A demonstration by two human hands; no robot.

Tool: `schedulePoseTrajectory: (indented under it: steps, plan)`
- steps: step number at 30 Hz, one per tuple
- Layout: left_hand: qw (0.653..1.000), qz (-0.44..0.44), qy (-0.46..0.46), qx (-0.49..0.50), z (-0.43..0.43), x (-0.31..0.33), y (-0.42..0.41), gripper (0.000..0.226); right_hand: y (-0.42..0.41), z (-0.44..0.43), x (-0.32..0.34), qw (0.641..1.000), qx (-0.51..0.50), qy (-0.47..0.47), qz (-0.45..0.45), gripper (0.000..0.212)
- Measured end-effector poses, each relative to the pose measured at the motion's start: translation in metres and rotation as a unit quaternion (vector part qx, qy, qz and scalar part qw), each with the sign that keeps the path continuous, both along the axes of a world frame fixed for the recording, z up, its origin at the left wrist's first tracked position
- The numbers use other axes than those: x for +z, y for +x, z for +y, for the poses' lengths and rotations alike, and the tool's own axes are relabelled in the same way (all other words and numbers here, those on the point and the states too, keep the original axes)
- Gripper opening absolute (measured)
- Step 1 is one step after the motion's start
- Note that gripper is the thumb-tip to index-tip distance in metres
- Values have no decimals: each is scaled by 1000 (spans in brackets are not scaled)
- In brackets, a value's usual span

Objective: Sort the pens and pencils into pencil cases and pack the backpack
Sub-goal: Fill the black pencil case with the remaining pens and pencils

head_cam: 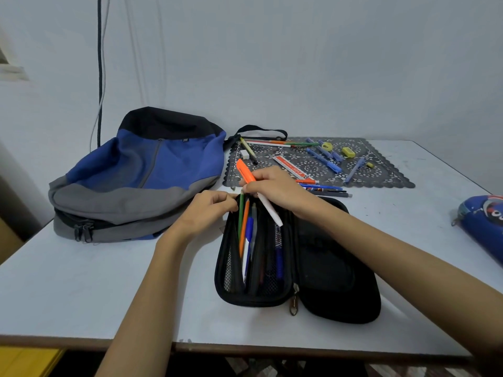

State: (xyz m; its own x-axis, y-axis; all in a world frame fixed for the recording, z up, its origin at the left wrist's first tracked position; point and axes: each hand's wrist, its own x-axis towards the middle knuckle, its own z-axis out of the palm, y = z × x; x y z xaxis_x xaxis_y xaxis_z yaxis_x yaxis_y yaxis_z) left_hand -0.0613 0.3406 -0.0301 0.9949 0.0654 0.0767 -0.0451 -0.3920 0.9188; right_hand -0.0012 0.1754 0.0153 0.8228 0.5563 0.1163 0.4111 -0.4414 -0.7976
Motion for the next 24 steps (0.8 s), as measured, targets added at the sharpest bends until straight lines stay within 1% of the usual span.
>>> schedulePoseTrajectory:
  steps: [4,7,10,13,15,18,20,22,24]
  plan:
    - [1000,-1,10,-4,0,1,-1,26,-1,2,3,999,10,-33,-37,24]
    - [1000,-1,13,-5,0,2,-1,29,-1,3,8,995,20,-72,-64,23]
    - [1000,3,17,-1,-1,3,-2,17,-3,4,11,992,31,-103,-64,28]
    - [1000,-4,17,1,-2,3,-2,16,-5,6,14,990,41,-112,-71,31]
    - [1000,-7,18,-1,-2,2,-1,19,-5,7,15,989,48,-117,-80,30]
    - [1000,-12,20,-3,-1,1,0,31,0,7,16,986,61,-126,-94,30]
    - [1000,-11,21,-3,-1,0,0,33,3,5,19,986,69,-131,-83,29]
    - [1000,-7,23,-3,0,0,0,24,4,2,23,988,72,-128,-57,29]
    - [1000,-6,25,-4,1,0,1,24,6,0,25,992,60,-107,-35,30]
